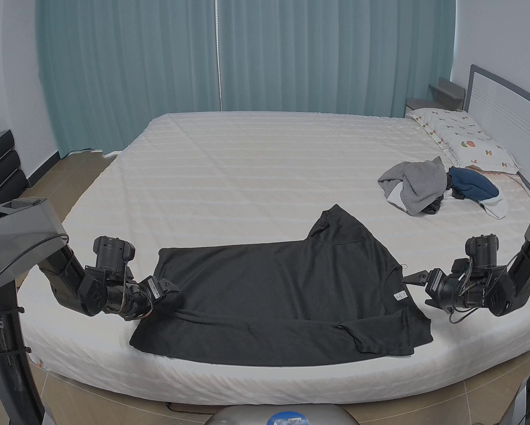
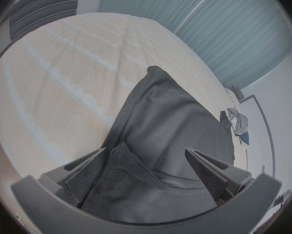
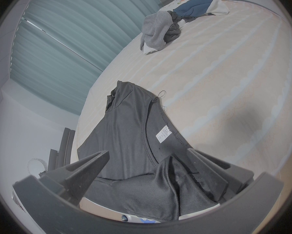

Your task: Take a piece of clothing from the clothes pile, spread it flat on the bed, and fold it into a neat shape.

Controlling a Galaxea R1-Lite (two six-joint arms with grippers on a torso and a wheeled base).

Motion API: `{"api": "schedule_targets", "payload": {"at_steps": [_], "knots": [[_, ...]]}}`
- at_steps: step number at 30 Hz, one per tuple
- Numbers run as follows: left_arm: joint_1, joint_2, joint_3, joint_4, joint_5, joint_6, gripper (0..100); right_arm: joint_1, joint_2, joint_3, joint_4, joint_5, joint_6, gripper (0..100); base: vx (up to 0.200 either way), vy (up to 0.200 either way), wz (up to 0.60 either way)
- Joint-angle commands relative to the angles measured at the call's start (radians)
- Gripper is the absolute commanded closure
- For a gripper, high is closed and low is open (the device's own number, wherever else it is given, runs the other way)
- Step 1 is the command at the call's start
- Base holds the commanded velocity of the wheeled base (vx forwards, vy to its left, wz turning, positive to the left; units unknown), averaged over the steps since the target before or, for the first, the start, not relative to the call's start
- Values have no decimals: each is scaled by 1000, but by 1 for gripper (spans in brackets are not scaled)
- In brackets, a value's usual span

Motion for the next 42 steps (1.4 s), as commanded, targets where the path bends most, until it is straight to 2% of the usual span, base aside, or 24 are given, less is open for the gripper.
{"api": "schedule_targets", "payload": {"at_steps": [1, 5, 6, 20, 25, 29, 36, 42], "knots": [[-2, 8, 1, 1, 17, 0, 0, -2, 2, 3, 0, 0, -5, 0, 0, 0, 0], [0, 0, 7, 1, 47, 0, 0, -10, 5, 5, 0, 2, -14, 0, 0, 0, 0], [0, 0, 9, 3, 47, 0, 100, -8, 8, 5, 0, 0, -19, 0, 0, 0, 0], [18, -34, 39, 6, 52, -5, 100, 7, 10, 14, 2, 5, -60, 0, 0, 0, 0], [23, -57, 52, 6, 52, -5, 100, 10, 16, 6, 2, 32, -101, 0, 0, 0, 0], [25, -57, 63, 6, 52, -5, 100, 6, 45, -5, 2, 94, -140, 0, 0, 0, 0], [25, -49, 63, 6, 52, -7, 100, 7, 131, -29, -3, 106, -247, 0, 0, 0, 0], [25, -46, 63, 6, 50, -8, 100, 15, 166, -37, -43, 132, -262, 0, 0, 0, 0]]}}
